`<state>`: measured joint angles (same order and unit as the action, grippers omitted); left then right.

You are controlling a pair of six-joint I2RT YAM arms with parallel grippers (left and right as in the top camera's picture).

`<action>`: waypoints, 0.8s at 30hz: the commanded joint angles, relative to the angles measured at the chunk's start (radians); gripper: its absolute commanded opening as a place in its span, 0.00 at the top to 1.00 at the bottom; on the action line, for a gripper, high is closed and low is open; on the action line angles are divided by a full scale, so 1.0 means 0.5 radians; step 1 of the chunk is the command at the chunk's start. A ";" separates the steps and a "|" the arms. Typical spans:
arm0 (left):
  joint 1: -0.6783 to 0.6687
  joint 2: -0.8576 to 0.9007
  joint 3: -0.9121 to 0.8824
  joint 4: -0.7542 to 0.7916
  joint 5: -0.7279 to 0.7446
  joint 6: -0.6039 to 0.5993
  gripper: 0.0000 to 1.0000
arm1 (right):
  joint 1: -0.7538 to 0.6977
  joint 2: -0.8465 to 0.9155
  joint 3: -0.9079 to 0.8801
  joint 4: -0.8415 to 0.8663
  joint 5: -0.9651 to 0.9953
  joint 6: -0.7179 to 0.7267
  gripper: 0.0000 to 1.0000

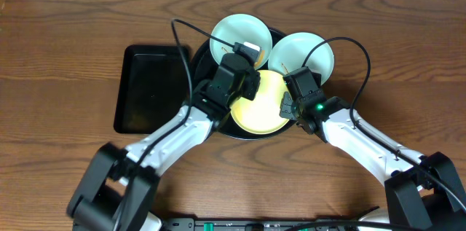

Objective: Clean dirty plates on tray and stack at the side
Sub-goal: 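Move the sponge back over the black tray with the left gripper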

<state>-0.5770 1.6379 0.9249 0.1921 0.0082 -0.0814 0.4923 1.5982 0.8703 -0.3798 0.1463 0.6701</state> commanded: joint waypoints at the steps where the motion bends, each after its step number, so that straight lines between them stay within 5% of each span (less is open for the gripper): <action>1: 0.017 -0.111 0.009 -0.089 -0.021 0.004 0.92 | 0.013 0.005 0.021 0.011 0.009 -0.008 0.99; 11: 0.479 -0.674 0.010 -0.669 0.055 -0.150 0.92 | 0.013 -0.154 0.106 0.018 0.138 -0.333 0.99; 24: 1.466 -0.718 0.009 -1.231 1.018 -0.493 0.92 | 0.256 -0.223 0.488 0.027 0.860 -1.357 0.99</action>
<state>0.1001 1.2621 0.9257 -0.4038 0.3504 -0.2852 0.5678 1.5059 1.0641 -0.3725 0.4110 0.1646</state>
